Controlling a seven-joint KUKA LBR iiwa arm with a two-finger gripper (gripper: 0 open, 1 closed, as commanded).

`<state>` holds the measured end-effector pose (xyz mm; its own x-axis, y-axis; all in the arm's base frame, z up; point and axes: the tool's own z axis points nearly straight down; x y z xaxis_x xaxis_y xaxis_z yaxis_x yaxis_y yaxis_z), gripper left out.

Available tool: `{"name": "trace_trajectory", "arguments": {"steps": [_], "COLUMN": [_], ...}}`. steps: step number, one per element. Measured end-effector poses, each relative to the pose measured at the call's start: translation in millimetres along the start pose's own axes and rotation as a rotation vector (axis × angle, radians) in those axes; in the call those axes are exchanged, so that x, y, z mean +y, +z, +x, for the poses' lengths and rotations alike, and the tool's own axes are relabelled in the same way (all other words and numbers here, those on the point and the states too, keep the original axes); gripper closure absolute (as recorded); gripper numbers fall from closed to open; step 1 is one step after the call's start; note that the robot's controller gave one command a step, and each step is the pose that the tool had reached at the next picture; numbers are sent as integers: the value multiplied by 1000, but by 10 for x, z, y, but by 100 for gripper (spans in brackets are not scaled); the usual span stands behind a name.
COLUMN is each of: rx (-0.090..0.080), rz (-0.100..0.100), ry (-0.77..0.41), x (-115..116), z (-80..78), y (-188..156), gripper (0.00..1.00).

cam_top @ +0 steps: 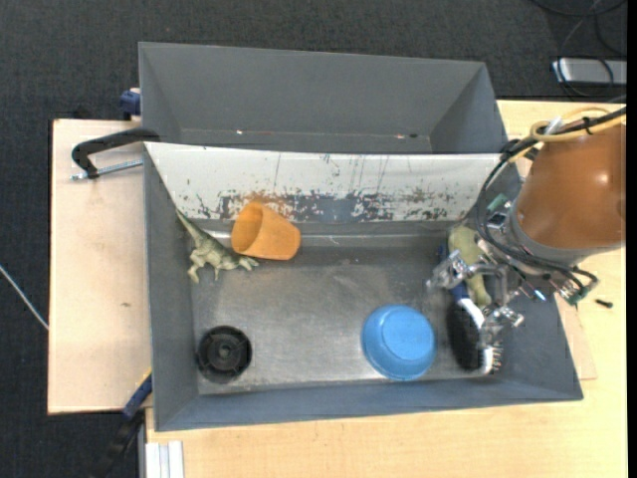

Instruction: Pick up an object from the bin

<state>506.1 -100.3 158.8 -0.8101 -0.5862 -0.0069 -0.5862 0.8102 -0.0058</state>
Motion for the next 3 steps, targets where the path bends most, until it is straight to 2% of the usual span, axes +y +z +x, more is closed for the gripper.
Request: {"name": "trace_trajectory", "arguments": {"steps": [1,2,3], "rx": [10,14,-1], "rz": [-6,-1,1], "ry": [-304,-304,-524], "x": [-196,-224,-383], "z": [68,98,16], "y": [807,807,-345], "gripper": [0,100,100]}}
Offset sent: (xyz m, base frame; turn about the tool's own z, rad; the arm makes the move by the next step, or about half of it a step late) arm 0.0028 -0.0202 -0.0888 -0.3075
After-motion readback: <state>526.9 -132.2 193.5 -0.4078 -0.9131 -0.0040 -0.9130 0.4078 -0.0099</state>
